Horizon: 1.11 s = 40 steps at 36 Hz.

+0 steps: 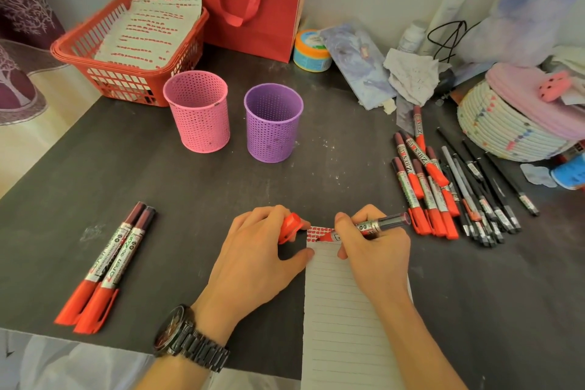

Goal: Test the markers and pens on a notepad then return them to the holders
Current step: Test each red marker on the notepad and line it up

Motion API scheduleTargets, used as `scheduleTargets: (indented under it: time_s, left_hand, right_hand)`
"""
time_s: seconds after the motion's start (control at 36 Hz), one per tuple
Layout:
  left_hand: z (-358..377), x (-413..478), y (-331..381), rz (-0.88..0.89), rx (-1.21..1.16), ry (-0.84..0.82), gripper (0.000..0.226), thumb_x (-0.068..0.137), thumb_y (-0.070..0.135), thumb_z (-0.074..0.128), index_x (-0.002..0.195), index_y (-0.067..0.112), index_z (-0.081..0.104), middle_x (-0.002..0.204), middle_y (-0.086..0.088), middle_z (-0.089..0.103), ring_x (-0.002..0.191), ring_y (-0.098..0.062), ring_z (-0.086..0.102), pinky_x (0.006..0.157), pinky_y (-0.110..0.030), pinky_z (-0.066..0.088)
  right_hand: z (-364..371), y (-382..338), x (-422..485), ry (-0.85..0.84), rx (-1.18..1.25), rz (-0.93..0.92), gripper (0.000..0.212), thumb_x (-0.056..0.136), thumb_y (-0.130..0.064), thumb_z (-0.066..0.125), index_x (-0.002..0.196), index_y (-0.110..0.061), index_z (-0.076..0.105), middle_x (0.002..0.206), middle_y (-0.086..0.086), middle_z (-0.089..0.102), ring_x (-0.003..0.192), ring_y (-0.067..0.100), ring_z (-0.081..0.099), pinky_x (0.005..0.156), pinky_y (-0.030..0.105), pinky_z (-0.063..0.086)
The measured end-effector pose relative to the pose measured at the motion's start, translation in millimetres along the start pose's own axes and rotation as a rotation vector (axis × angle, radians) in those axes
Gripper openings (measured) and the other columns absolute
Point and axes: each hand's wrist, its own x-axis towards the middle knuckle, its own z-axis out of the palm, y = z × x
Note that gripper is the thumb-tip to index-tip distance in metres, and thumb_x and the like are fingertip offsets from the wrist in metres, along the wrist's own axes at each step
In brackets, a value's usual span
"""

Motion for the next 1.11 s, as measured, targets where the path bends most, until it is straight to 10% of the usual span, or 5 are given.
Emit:
scheduleTargets:
  time_s: [0.61, 1.11]
  left_hand:
    - [-0.2, 2.0, -1.1, -0.008, 0.007, -0.03, 0.047, 0.075, 0.073, 0.054, 0.111, 0.043, 0.051, 0.129, 0.025, 0.05, 0.129, -0.007, 0.04, 0.108, -0.029, 0.031]
    - [6.9, 2.2, -8.6, 0.051, -0.03, 0.049, 0.044, 0.071, 0.076, 0.052, 0.11, 0.055, 0.047, 0.103, 0.044, 0.038, 0.11, 0.009, 0.028, 0.085, -0.012, 0.021]
  right_hand:
    - [0.2, 2.3, 0.0, 0.008, 0.009, -0.009, 0.033, 0.089, -0.016, 0.071, 0.059, -0.024, 0.06, 0.045, -0.004, 0.061, 0.044, 0.002, 0.059, 0.052, 0.008, 0.044]
    - [-4.1, 3.9, 1.0, 0.06, 0.156, 0.042, 0.033, 0.088, -0.014, 0.07, 0.059, -0.021, 0.057, 0.047, 0.002, 0.06, 0.044, 0.003, 0.054, 0.052, 0.013, 0.045]
